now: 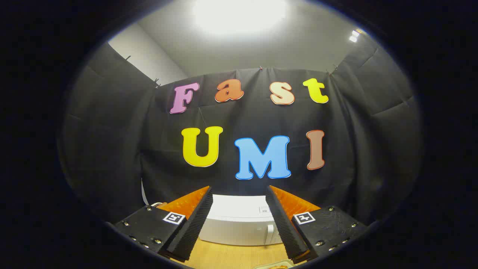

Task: Open the microwave, put the food inside, and close the microwave door.

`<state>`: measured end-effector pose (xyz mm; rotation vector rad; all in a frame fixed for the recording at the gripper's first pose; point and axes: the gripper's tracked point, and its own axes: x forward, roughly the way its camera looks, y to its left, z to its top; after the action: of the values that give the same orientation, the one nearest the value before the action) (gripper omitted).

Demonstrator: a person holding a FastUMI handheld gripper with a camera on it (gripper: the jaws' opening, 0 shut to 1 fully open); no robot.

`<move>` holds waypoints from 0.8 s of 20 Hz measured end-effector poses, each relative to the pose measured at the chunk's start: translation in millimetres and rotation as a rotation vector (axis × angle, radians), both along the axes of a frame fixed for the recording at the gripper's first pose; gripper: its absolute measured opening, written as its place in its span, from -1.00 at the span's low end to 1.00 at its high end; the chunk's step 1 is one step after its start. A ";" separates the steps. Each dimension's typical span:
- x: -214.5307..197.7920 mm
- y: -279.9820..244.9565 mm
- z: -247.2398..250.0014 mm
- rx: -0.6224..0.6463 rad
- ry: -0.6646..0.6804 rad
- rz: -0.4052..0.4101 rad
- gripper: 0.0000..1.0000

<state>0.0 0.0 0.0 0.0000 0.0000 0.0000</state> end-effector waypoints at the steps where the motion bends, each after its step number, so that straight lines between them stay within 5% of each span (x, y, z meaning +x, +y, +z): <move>1: -0.4 4.0 1.9 -0.010 -0.011 0.011 0.80; 16: -12.4 33.3 14.6 -0.111 -0.112 0.069 0.87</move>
<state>-12.4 33.3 14.6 -0.1110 -0.1124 0.0693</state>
